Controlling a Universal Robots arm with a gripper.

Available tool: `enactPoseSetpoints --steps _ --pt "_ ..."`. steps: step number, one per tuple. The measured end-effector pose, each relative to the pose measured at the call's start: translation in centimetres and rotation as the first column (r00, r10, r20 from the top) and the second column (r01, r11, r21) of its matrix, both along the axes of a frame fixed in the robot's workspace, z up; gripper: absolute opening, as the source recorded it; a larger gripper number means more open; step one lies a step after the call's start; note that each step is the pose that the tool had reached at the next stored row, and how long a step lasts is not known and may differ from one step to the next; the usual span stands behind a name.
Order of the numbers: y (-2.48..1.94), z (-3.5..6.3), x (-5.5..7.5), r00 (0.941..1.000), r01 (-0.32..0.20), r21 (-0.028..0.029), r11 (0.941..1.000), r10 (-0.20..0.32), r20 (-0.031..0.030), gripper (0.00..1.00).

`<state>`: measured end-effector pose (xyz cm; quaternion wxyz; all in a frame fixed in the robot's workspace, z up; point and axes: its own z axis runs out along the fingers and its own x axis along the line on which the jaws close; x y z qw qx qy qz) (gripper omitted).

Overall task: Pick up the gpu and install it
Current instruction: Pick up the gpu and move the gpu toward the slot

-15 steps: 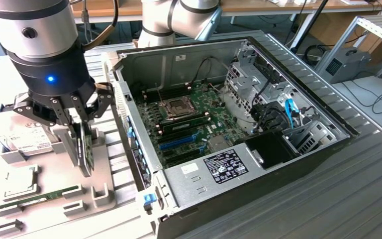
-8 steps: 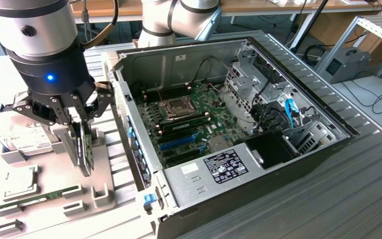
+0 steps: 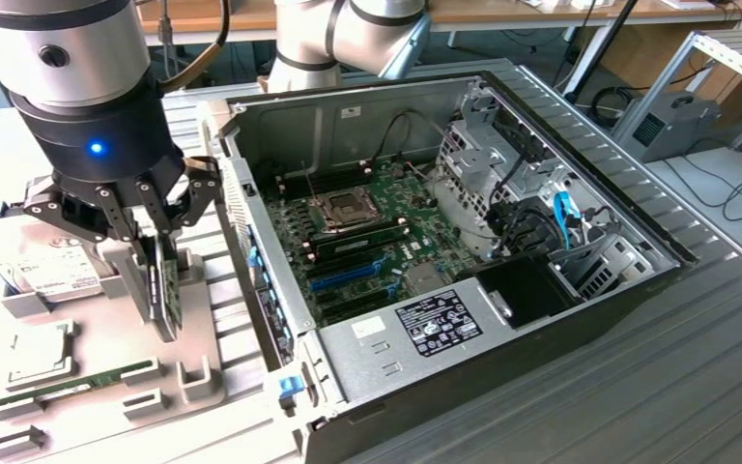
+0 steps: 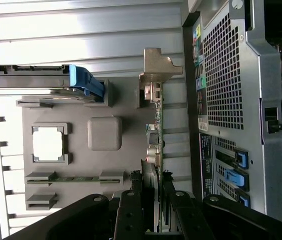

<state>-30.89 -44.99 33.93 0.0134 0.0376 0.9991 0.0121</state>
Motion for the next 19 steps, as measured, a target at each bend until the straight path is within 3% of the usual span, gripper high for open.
enactPoseSetpoints --steps 19 --pt "0.00 0.60 0.00 1.0000 0.000 0.0000 1.0000 0.000 0.0000 0.26"
